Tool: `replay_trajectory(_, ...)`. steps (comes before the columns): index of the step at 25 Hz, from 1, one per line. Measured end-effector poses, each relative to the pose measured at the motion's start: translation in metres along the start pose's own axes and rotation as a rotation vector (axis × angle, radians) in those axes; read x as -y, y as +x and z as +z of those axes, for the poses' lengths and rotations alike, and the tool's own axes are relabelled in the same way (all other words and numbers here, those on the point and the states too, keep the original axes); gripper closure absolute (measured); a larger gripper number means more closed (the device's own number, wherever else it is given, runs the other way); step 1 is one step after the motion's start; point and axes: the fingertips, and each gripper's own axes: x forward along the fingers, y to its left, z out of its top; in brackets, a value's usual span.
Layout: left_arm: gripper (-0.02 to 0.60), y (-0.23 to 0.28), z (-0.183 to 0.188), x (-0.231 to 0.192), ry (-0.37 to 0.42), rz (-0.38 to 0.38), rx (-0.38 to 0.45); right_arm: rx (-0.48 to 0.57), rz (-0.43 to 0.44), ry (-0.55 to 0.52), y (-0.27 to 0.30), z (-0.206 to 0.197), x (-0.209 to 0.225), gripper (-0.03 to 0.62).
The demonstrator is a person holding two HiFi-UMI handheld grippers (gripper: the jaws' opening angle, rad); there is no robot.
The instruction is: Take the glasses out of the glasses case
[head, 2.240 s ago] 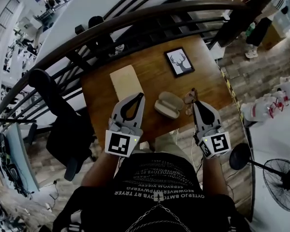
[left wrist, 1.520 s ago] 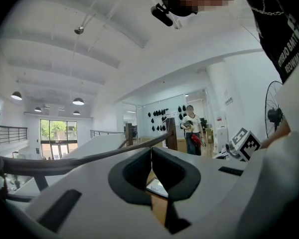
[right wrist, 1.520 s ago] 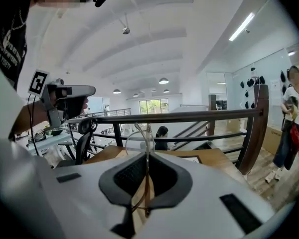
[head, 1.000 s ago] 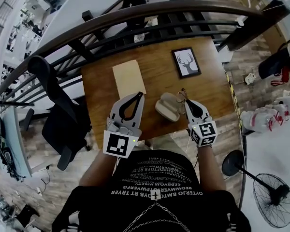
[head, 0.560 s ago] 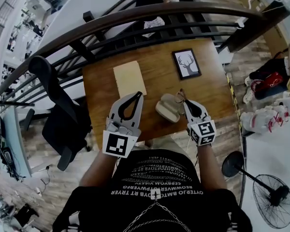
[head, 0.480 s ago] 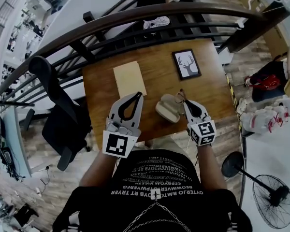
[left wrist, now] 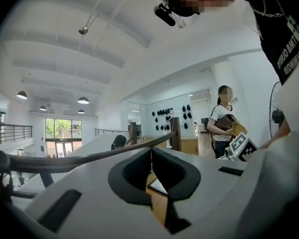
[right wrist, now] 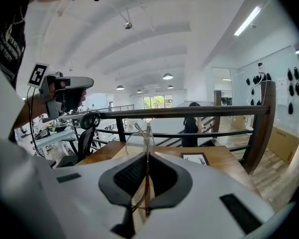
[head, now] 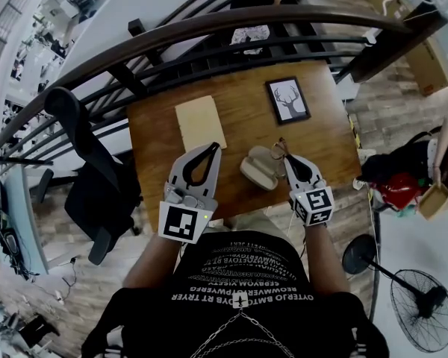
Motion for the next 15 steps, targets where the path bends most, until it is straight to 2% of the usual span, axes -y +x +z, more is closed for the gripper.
replay_trajectory(15, 0.553, 0.0, 0.0, -0.006, -0.002, -0.007, 0.001, 0.051, -0.016, -0.038, -0.004, 0.024, -0.004, 0.568)
